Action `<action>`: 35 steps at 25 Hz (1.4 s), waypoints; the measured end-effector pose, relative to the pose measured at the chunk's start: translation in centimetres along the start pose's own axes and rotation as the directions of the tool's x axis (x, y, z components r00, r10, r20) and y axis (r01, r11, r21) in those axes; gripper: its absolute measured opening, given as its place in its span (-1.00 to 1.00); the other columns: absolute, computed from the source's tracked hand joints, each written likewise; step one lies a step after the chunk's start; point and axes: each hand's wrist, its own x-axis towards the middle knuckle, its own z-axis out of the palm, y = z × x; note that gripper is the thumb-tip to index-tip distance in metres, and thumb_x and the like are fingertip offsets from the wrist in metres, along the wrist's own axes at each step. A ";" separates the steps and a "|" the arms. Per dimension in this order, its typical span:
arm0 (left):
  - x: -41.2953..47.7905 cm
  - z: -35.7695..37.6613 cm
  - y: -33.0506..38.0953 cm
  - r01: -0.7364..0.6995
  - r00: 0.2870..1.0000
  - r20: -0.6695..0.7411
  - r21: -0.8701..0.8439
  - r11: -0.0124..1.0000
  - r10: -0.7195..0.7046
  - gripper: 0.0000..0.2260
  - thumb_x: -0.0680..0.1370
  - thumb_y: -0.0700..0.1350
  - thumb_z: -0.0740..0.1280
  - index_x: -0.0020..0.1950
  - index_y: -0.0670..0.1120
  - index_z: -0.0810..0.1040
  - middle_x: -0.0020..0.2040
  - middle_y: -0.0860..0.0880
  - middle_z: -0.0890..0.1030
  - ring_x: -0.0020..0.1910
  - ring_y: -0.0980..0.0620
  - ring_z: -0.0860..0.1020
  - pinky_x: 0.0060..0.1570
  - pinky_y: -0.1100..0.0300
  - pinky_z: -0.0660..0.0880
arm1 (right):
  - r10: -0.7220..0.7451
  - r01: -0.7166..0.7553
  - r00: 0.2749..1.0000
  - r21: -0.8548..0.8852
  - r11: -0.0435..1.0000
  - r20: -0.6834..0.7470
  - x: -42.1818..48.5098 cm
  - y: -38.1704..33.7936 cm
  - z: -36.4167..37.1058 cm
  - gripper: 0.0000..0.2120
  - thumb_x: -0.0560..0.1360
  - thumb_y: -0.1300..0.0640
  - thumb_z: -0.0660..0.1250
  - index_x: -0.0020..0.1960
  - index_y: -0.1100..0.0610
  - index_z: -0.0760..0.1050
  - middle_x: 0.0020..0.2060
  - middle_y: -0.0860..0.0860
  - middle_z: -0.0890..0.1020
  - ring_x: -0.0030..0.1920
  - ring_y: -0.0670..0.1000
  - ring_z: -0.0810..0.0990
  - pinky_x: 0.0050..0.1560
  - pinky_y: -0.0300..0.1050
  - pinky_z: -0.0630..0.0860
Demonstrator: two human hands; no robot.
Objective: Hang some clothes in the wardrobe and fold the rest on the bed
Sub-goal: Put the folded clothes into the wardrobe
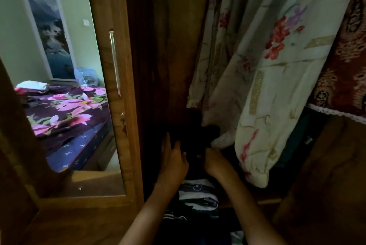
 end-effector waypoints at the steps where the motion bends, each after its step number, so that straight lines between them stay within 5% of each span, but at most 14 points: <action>1: -0.3 0.7 -0.8 -0.006 1.000 0.028 0.018 1.000 0.005 -0.55 0.63 -0.13 0.12 0.52 -0.08 0.13 0.56 -0.13 -0.04 0.53 -0.09 -0.05 0.48 0.07 -0.09 | -0.045 0.044 0.997 -0.027 0.999 -0.057 -1.0 -0.4 0.6 -0.70 0.64 0.16 0.08 0.32 0.21 0.39 0.19 0.21 0.51 0.13 0.13 0.51 0.09 -0.09 0.45; 5: -1.8 1.1 -2.8 0.025 0.987 0.156 0.132 0.991 -0.046 -0.51 0.66 -0.03 0.04 0.55 -0.08 -0.03 0.56 -0.11 -0.07 0.53 -0.07 -0.11 0.47 0.06 -0.16 | -0.197 0.188 0.963 -0.068 0.980 -0.182 -4.1 -1.3 2.4 -0.68 0.53 0.38 0.15 0.27 0.24 0.43 0.13 0.21 0.51 0.10 0.15 0.51 0.01 -0.14 0.43; 9: -2.5 0.8 -2.8 -0.020 0.985 0.171 0.146 0.989 -0.005 -0.51 0.66 -0.03 0.01 0.56 -0.08 -0.07 0.56 -0.11 -0.11 0.53 -0.06 -0.14 0.47 0.07 -0.19 | -0.183 0.245 0.923 0.151 0.958 -0.338 -4.0 -3.0 1.0 -0.70 0.54 0.35 0.16 0.25 0.26 0.45 0.11 0.18 0.55 0.12 0.13 0.53 0.00 -0.25 0.40; 13: -2.3 0.6 -3.0 -0.006 0.984 0.178 0.104 0.995 -0.013 -0.53 0.67 -0.06 -0.01 0.55 -0.08 -0.07 0.56 -0.10 -0.11 0.53 -0.05 -0.14 0.47 0.07 -0.19 | -0.149 0.183 0.942 0.087 0.979 -0.299 -2.4 -1.8 2.4 -0.69 0.62 0.16 0.12 0.29 0.27 0.42 0.18 0.22 0.53 0.15 0.14 0.52 0.13 -0.10 0.46; 17: -3.3 1.9 -3.6 -0.050 0.990 0.141 0.216 0.975 0.020 -0.52 0.67 -0.03 -0.07 0.55 -0.09 -0.14 0.55 -0.10 -0.18 0.53 -0.04 -0.20 0.45 0.09 -0.26 | -0.132 0.116 0.947 -0.071 0.991 -0.292 -2.7 1.6 7.4 -0.12 0.47 -0.33 -0.42 0.48 0.16 0.24 0.48 0.18 0.23 0.48 0.17 0.18 0.47 0.04 0.07; 21: -2.9 3.2 -4.0 -0.041 0.993 0.118 0.267 0.963 0.009 -0.51 0.67 -0.04 -0.07 0.55 -0.10 -0.16 0.55 -0.12 -0.21 0.52 -0.06 -0.22 0.45 0.06 -0.27 | -0.133 0.093 0.928 -0.131 0.987 -0.348 -1.4 2.4 8.7 -0.31 0.63 -0.13 -0.27 0.27 0.22 0.51 0.25 0.24 0.53 0.23 0.26 0.53 0.19 0.21 0.42; 24: -1.6 3.7 -4.0 -0.034 0.994 0.113 0.267 0.963 0.004 -0.51 0.67 -0.04 -0.05 0.55 -0.10 -0.14 0.55 -0.12 -0.19 0.53 -0.07 -0.21 0.46 0.05 -0.26 | -0.130 0.087 0.930 -0.135 0.987 -0.344 0.3 2.8 8.9 -0.36 0.65 -0.07 -0.24 0.25 0.23 0.52 0.20 0.25 0.56 0.17 0.27 0.57 0.11 0.21 0.50; 29: 0.7 4.4 -4.2 -0.008 0.992 0.123 0.284 0.959 -0.028 -0.52 0.67 -0.05 -0.06 0.55 -0.10 -0.15 0.55 -0.13 -0.18 0.53 -0.07 -0.19 0.47 0.04 -0.25 | -0.165 0.128 0.930 -0.131 0.983 -0.328 3.5 3.0 8.7 -0.34 0.65 -0.06 -0.24 0.23 0.28 0.52 0.15 0.29 0.58 0.10 0.28 0.61 0.12 0.13 0.45; 35: 1.3 4.6 -4.4 -0.012 0.993 0.119 0.283 0.959 -0.023 -0.51 0.67 -0.06 -0.04 0.55 -0.11 -0.14 0.55 -0.13 -0.15 0.53 -0.09 -0.16 0.48 0.03 -0.22 | -0.199 0.181 0.946 -0.092 0.979 -0.255 3.5 2.5 7.8 -0.11 0.49 -0.31 -0.39 0.45 0.26 0.26 0.43 0.29 0.27 0.44 0.24 0.25 0.45 0.03 0.10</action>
